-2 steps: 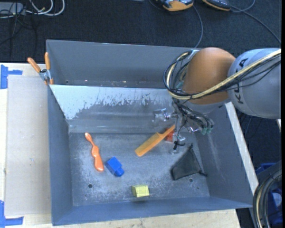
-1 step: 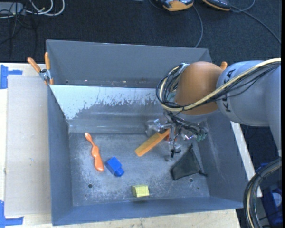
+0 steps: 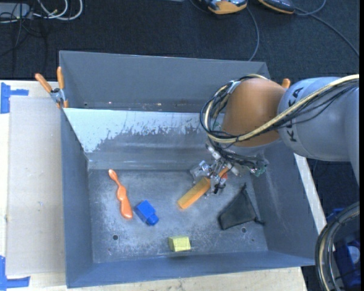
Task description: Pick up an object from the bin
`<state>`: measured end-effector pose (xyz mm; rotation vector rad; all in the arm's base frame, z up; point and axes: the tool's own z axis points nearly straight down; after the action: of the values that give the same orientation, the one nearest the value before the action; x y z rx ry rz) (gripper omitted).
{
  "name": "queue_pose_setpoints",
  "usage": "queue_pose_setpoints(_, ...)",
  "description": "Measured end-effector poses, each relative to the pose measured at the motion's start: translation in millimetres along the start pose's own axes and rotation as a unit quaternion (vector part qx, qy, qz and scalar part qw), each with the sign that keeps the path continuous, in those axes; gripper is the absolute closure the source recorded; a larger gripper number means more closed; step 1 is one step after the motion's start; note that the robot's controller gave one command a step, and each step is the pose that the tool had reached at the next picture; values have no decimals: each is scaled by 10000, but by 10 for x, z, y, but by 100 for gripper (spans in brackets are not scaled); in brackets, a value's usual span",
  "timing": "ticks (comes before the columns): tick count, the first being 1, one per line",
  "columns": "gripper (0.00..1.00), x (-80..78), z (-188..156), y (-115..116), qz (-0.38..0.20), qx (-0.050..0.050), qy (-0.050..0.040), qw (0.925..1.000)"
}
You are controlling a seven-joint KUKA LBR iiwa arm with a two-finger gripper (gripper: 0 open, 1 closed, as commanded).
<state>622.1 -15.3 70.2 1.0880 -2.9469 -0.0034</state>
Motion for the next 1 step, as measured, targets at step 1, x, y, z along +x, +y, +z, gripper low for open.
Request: queue_pose_setpoints(1,100,0,0,0,0,0,0,10000)
